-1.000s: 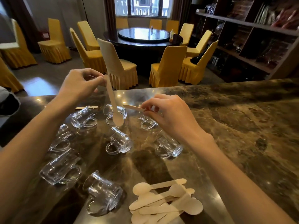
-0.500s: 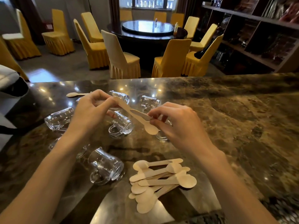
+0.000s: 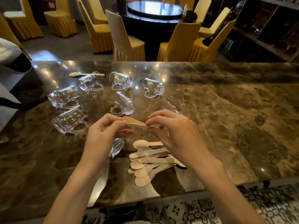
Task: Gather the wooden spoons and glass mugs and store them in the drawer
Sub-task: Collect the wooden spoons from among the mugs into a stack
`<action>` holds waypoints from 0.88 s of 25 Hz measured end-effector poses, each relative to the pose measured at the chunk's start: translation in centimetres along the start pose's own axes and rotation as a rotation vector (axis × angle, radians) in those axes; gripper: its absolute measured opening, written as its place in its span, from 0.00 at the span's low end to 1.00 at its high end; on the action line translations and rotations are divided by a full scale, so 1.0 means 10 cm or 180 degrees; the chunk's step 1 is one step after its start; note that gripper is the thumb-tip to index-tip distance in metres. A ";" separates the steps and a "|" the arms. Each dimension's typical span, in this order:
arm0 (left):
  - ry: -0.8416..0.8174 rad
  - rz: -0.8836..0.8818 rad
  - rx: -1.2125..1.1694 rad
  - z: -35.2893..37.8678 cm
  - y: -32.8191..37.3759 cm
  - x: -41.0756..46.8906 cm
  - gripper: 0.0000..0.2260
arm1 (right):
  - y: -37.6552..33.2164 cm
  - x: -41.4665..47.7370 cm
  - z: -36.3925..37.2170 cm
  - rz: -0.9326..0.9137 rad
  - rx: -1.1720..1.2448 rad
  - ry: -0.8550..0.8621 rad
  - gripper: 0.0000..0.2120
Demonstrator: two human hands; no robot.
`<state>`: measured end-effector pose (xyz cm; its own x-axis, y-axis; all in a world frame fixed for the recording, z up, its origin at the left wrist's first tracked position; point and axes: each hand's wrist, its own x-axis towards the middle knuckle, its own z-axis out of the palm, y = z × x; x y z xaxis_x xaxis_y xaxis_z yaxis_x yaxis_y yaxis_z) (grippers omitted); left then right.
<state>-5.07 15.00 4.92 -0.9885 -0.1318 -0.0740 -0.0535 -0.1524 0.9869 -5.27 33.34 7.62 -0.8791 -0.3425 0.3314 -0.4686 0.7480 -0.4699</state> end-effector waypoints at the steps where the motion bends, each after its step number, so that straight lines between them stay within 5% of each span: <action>1: 0.0014 -0.0104 -0.0043 -0.01 -0.05 -0.04 0.06 | 0.01 -0.02 0.01 0.0001 -0.0026 -0.0049 0.07; 13: -0.0580 -0.1049 -0.0229 -0.12 -0.55 -0.40 0.07 | 0.24 -0.23 0.17 0.0033 -0.0259 -0.1165 0.08; 19: -0.0567 -0.0052 0.1981 -0.23 -0.67 -0.47 0.04 | 0.37 -0.28 0.31 0.0038 -0.0299 -0.1493 0.09; 22: -0.0624 0.0498 0.2474 -0.24 -0.67 -0.50 0.07 | 0.39 -0.30 0.38 -0.0034 -0.0516 -0.1444 0.08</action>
<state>0.60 14.33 -1.68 -0.9956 0.0896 0.0282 0.0756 0.5860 0.8068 -4.82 35.08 1.70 -0.8404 -0.5371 -0.0717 -0.4900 0.8097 -0.3230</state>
